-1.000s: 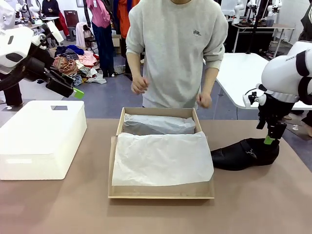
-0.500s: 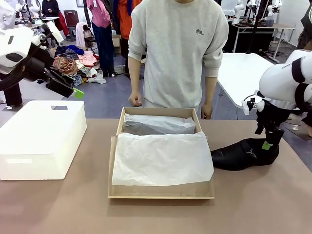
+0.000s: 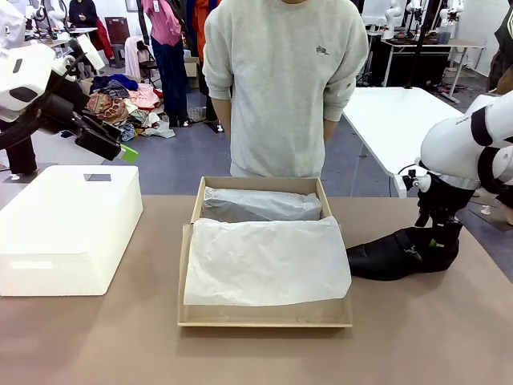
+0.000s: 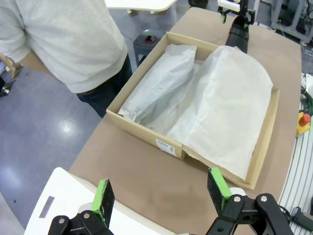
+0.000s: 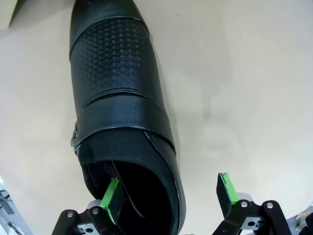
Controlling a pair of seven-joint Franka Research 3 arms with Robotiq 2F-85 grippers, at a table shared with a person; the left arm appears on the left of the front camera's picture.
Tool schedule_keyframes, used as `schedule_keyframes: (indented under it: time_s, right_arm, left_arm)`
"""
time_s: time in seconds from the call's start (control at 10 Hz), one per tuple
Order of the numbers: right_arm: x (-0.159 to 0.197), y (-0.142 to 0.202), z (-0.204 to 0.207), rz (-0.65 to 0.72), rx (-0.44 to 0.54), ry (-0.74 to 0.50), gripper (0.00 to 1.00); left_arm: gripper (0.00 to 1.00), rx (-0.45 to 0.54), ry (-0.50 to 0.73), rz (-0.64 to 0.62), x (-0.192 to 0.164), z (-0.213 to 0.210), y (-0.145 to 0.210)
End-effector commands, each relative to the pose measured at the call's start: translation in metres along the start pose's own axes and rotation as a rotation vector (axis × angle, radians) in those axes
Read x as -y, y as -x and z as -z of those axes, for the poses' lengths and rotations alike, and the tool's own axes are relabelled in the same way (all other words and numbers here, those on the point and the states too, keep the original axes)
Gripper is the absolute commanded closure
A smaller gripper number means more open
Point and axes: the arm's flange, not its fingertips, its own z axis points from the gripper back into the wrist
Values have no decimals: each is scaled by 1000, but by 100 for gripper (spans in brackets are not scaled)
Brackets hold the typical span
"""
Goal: Pack the shoes into the box.
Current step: Place the other shoe of the Shoes into the Shoes Box.
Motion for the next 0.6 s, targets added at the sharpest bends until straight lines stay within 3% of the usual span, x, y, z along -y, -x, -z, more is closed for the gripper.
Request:
schedule_keyframes:
  time_s: [0.0,0.5]
  right_arm:
    - [1,6,5,-15,30,-15,0]
    - [3,7,2,37,48,-79,93]
  left_arm:
    - [0,14,12,7,0,0,2]
    - [0,14,12,7,0,0,2]
